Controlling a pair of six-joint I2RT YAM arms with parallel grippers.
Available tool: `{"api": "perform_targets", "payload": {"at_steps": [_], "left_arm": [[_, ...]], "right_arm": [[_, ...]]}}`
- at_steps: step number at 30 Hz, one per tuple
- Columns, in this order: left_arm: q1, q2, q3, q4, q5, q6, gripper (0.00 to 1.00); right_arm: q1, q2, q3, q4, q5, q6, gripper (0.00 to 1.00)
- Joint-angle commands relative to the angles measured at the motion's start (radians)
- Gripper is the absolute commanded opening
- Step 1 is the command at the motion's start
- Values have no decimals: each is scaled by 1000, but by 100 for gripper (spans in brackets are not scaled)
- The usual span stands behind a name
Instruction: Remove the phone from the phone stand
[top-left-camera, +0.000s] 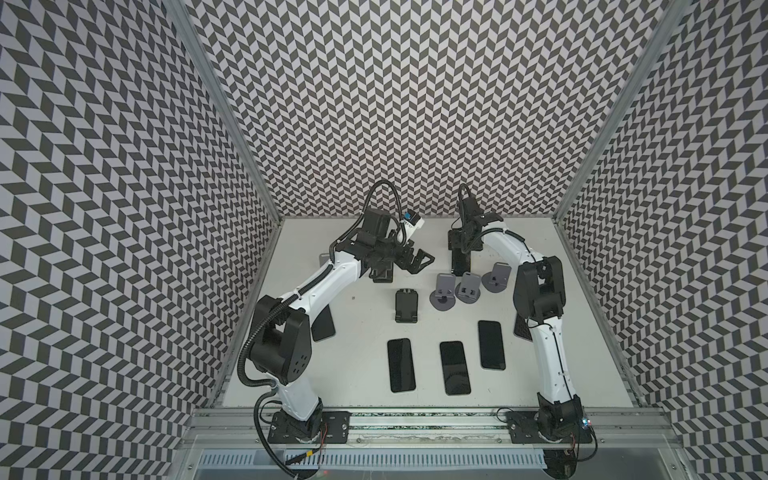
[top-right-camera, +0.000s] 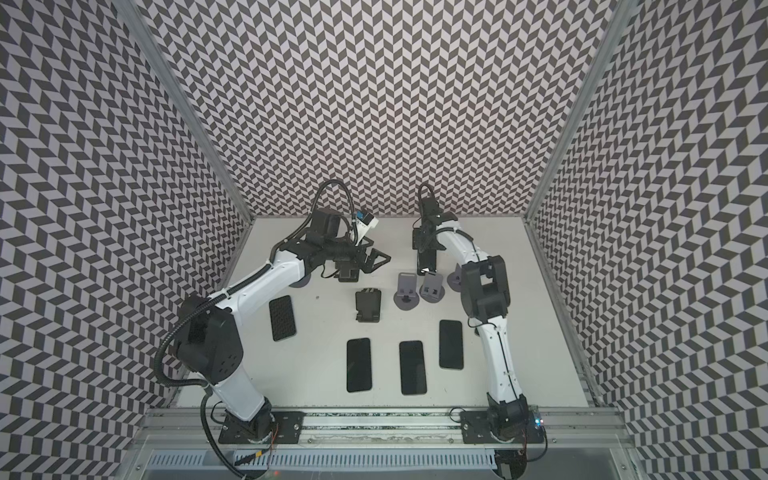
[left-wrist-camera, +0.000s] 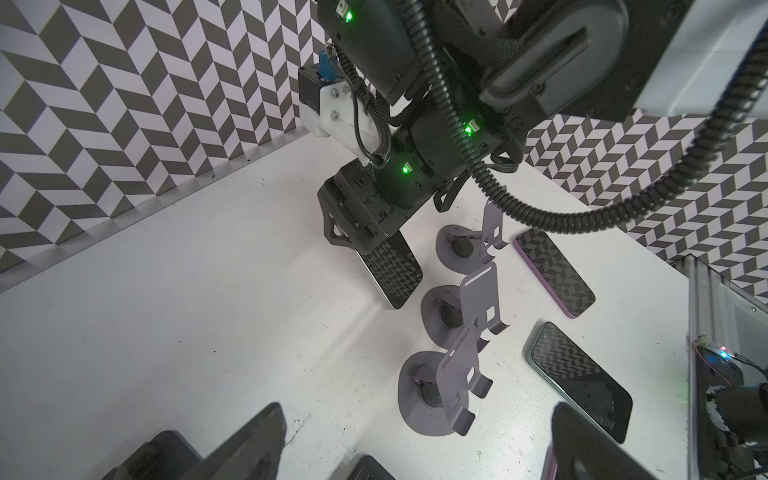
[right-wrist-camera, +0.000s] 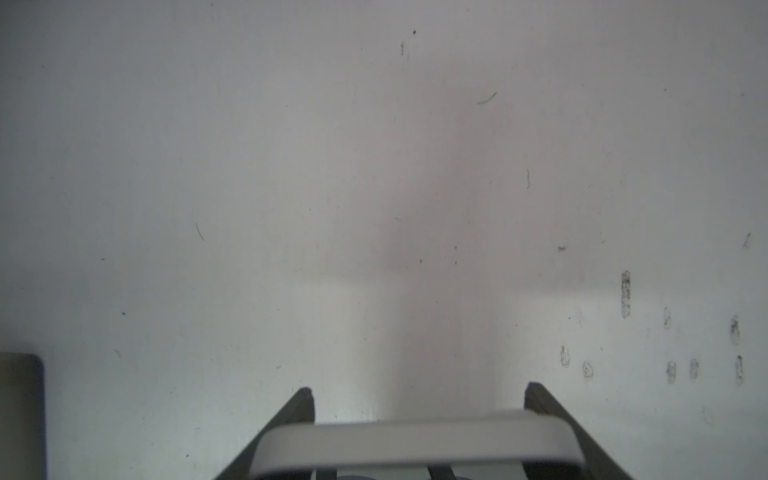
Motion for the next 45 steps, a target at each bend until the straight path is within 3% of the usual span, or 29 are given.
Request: {"api": "perform_targets", "payload": {"at_steps": [1,22,45], "left_arm": [[7,20,19,19,22,-7,100],[19,35,22,46,62,-47,100],[31,32,19,54,68,-66,100]], "right_arm": [[4,36,-12,36,-1,5,57],[4,84,-25,23,21,-4,58],[8,92,-67,51,71,-9,72]]}}
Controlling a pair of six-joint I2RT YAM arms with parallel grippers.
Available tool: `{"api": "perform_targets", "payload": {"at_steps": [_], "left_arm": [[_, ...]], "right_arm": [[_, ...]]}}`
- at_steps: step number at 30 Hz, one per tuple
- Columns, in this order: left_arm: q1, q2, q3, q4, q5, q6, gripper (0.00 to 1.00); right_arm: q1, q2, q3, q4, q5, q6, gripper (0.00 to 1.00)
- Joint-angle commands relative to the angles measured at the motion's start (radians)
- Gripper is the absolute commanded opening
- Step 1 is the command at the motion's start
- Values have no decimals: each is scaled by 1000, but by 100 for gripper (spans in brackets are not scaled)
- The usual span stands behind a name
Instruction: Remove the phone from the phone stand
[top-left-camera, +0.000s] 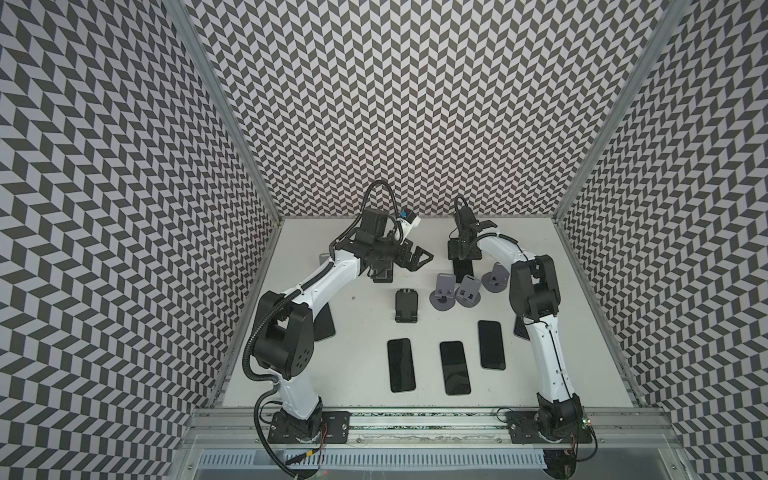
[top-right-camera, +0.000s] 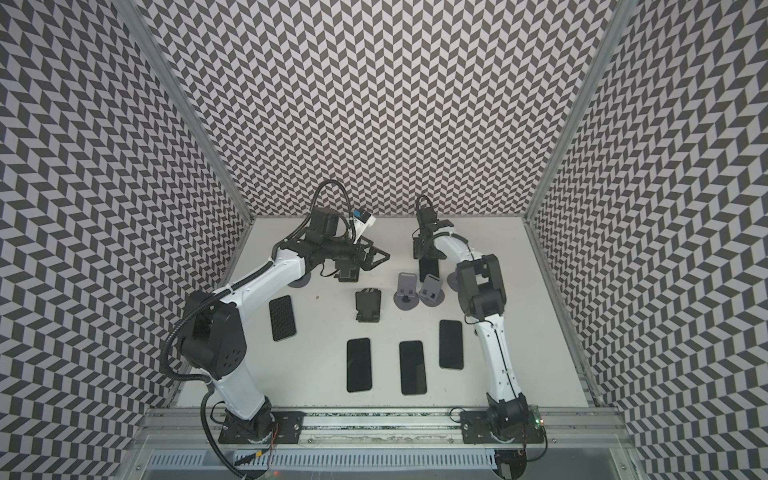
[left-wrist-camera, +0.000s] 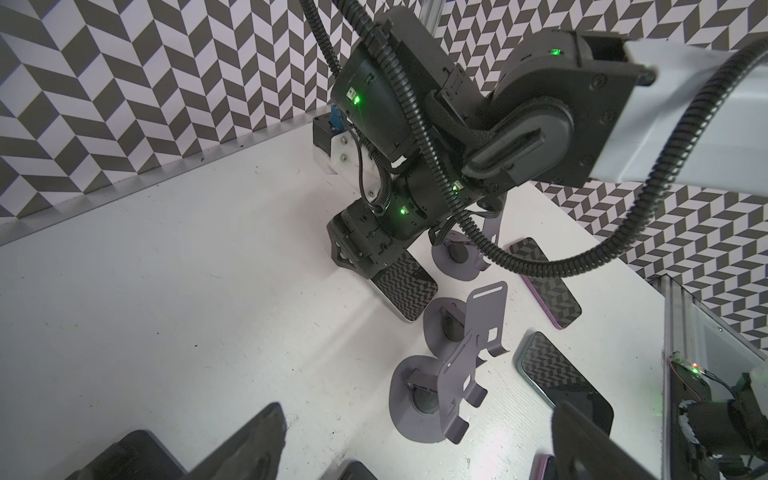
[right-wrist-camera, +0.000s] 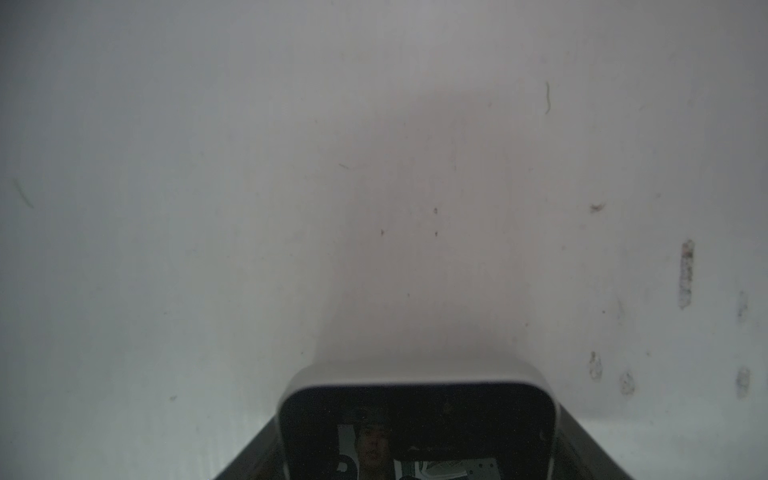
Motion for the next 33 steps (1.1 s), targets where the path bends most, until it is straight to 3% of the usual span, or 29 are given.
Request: {"api": "perform_targets", "payload": {"at_steps": [1,16,19,33], "left_arm": [[5,1,20,20,15,2,100],[5,-11,47,1,-16,31,100],[5,-30,53,-3,-36,43,100],[3,-158,41,-4,-115,114,100]], "right_arm": [[6,38,-13,35,17,-6,73],[4,-18,5,20,19,11,90],[4,-53,10,17,22,15,99],[1,-300,-42,20,50,11,99]]}}
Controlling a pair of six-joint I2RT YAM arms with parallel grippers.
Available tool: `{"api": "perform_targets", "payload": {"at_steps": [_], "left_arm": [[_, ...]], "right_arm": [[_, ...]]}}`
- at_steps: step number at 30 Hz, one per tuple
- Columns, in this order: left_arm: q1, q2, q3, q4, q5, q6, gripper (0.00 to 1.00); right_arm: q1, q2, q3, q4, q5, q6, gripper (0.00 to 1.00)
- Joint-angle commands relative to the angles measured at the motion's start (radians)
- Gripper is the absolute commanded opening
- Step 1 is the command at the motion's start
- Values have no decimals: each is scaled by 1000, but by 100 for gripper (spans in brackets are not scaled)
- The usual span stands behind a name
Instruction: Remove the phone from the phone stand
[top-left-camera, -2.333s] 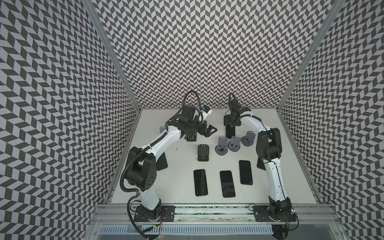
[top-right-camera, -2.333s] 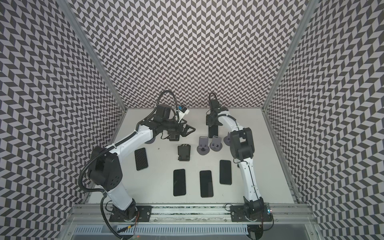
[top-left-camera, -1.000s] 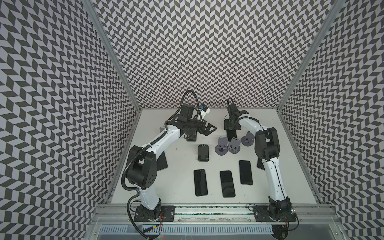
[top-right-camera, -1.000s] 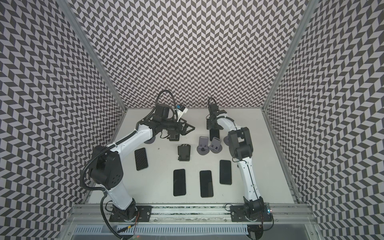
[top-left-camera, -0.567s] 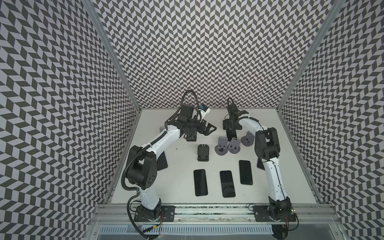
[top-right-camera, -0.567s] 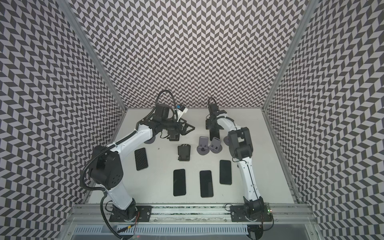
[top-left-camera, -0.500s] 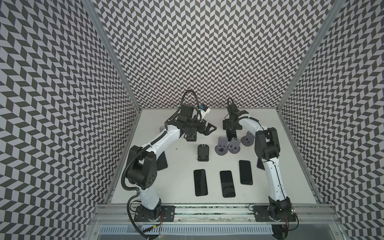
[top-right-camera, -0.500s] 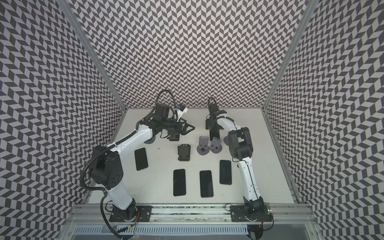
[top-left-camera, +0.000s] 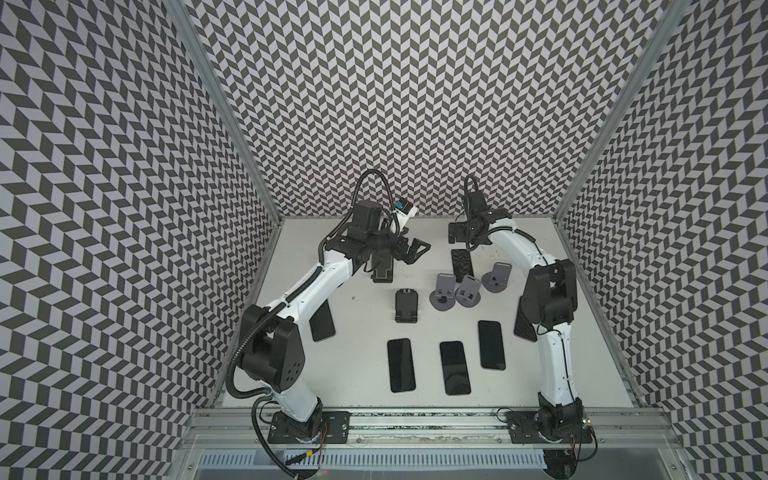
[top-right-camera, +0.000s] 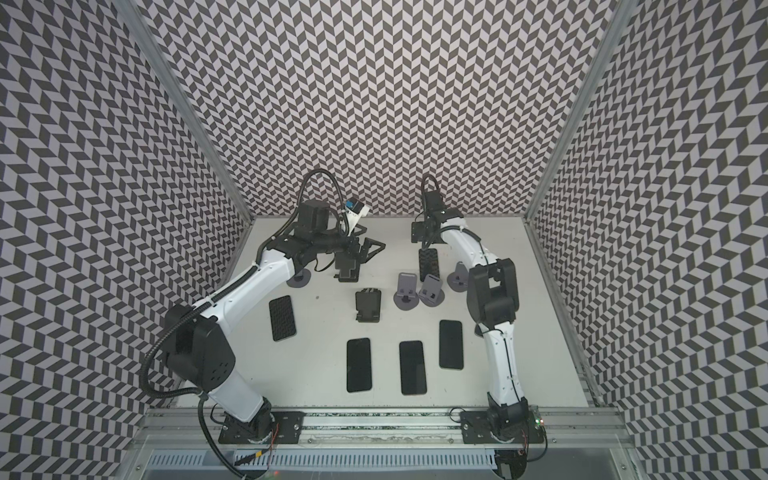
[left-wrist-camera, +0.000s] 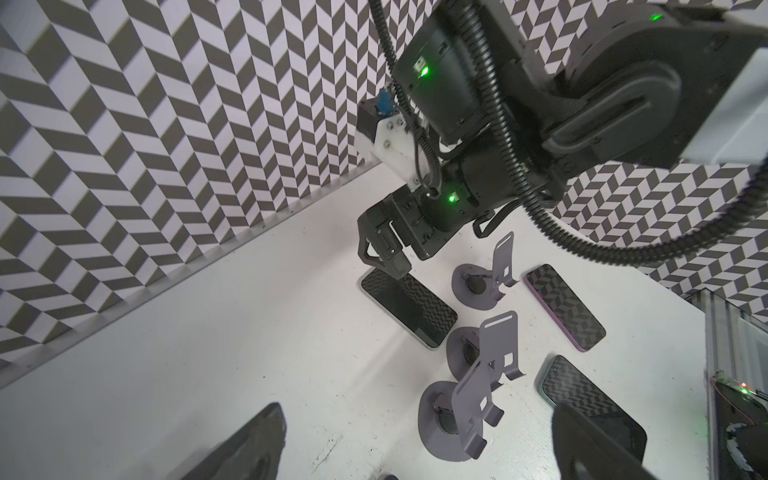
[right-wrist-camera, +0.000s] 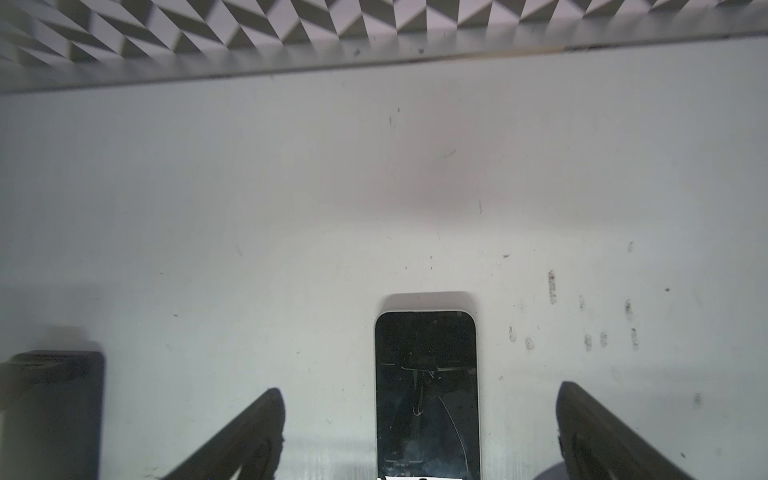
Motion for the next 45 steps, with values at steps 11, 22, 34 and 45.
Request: {"api": "perform_targets", "payload": {"at_steps": [11,22,34,45], "left_arm": [[133,-242,-92,117,-149,32,100],[347,-424,-377,175,-285,-1,100],[438,-345,-525,498,-332,-187,100],[533,-248,-809,1034,-380,-248,100]], "right_arm": [[-123,-275,-140,97,-18,5,99],[-360,-379,-437,232,-102,15,99],[-401,-502,-848,622,22,-35,99],[-408,-730,-1289,1217,97,-112,98]]}}
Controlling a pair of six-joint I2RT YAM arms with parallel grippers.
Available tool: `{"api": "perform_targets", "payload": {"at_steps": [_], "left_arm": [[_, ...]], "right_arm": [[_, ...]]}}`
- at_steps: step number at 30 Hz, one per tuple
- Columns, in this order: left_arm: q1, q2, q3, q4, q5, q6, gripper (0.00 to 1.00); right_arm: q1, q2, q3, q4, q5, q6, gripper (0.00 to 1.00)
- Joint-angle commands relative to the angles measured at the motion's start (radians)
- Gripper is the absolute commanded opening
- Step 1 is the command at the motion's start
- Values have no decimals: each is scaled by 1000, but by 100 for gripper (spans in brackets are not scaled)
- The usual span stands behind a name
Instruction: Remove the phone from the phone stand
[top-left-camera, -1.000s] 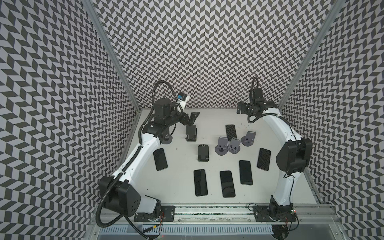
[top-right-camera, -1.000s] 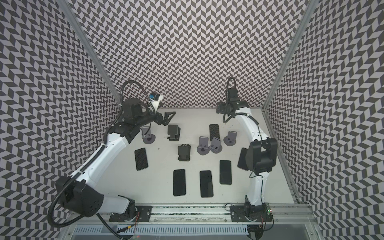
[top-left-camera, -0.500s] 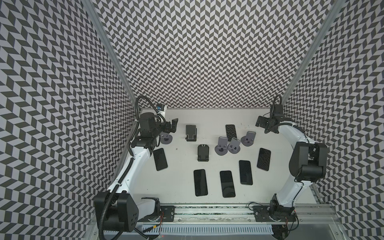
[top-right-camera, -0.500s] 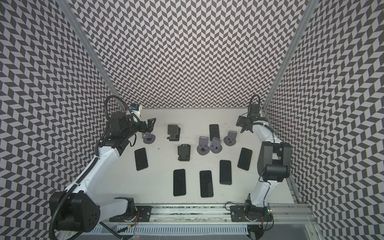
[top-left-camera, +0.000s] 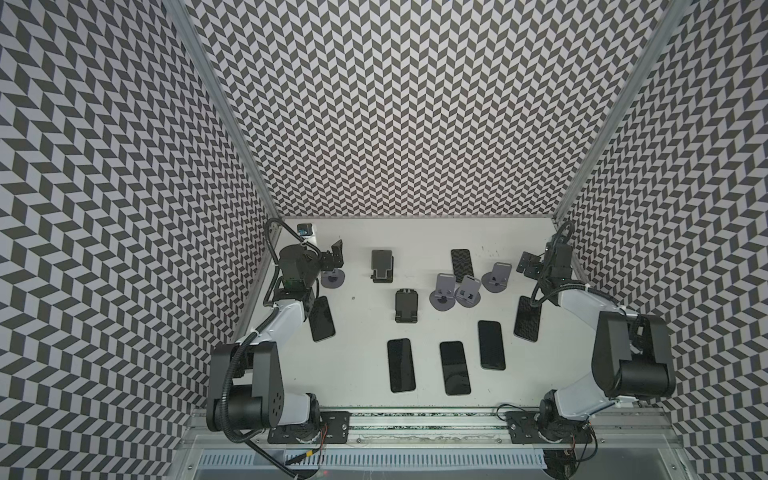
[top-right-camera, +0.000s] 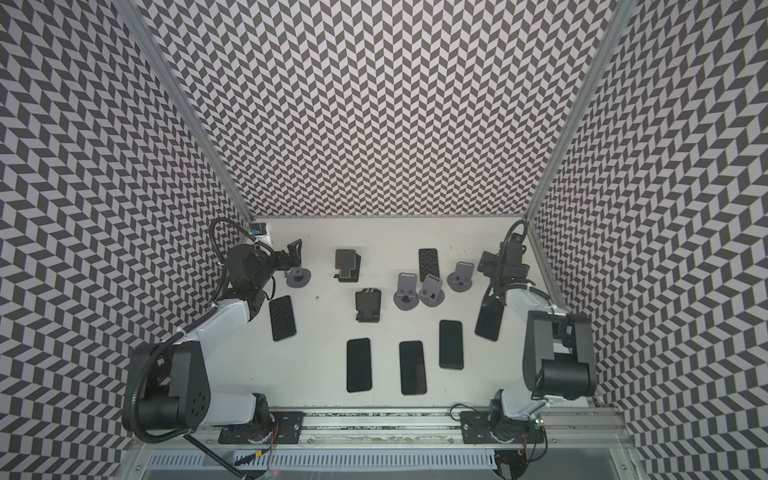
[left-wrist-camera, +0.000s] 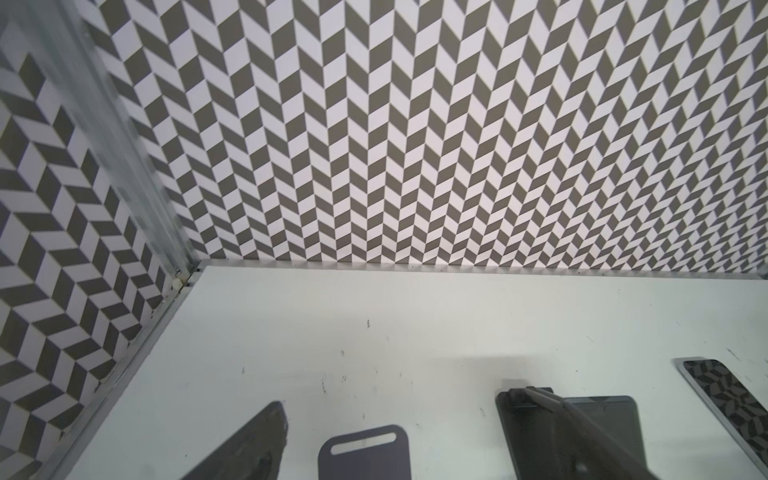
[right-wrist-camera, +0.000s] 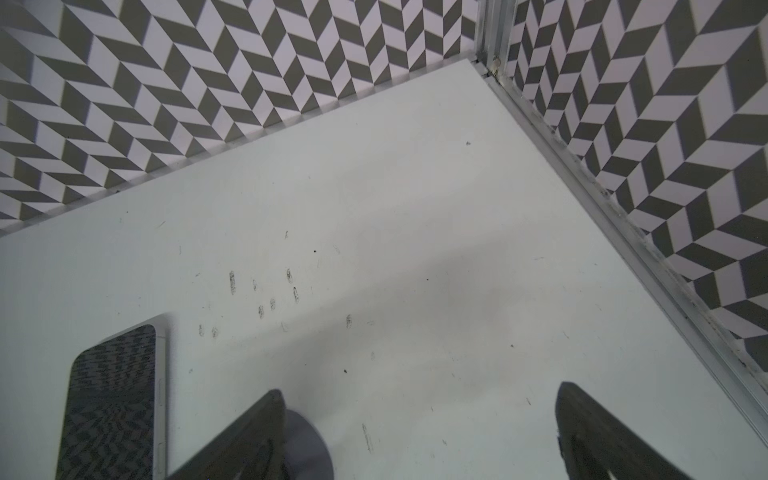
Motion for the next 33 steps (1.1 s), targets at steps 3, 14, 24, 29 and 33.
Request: {"api": "perform_targets", "payload": {"at_steps": [3,14,24,29,33], "left_arm": [[52,4,-99,286,-60,-70,100],[45,-114,-293,330,16,25,100],[39,-76,-493,644,-20,55,100],[41,-3,-508,731,16,45,100],[40,50,-544,855,28,50,100]], "right_arm": [[-7,-68,-72,301,35,-51,97],[-7,-129,-296,560,-239,-123,94],[-6,-187,-540,897,-358,-141,98],[-6,-165,-616,1031,-333,-101,99],[-7,-92,-648,1176,-352,-88,100]]}}
